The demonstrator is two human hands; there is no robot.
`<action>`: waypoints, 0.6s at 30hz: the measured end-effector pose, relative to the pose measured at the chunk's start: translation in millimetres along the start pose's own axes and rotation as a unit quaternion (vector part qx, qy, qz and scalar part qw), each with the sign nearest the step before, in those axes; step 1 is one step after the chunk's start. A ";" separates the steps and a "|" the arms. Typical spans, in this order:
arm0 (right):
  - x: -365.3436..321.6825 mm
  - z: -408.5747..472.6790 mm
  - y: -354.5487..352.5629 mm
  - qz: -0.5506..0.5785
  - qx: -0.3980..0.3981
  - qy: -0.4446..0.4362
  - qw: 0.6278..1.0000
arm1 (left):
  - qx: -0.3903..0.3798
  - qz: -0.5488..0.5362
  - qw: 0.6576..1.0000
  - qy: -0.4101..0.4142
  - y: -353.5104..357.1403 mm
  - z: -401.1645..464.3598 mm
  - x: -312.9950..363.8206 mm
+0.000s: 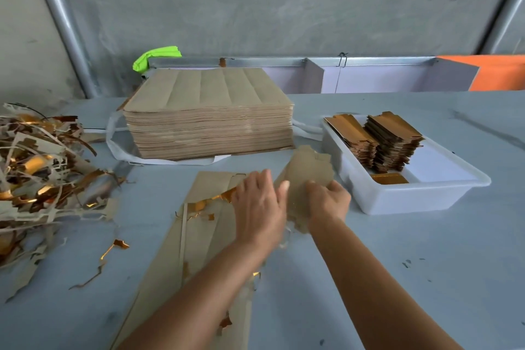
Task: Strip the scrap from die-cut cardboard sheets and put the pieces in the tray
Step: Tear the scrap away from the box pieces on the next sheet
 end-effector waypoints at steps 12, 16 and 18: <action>11.1 25.2 -38.4 0.017 -0.097 0.152 0.983 | -0.173 -0.072 0.976 -0.107 28.1 77.6 -80.7; 1.4 31.7 -40.9 -0.024 -0.123 0.092 0.988 | -0.108 -0.324 0.934 -0.105 -17.5 89.0 -73.1; -4.5 32.8 -37.4 -0.065 -0.128 0.052 0.988 | -0.111 -0.403 0.905 -0.086 -38.5 91.7 -66.5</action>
Point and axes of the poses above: each hand's wrist, its own z-axis towards the middle knuckle, its own y-axis out of the palm, x = y × z, the point moved 3 cm from there along z, towards the middle knuckle, and after that the axes turned 4 degrees about -x, right-handed, at the moved point
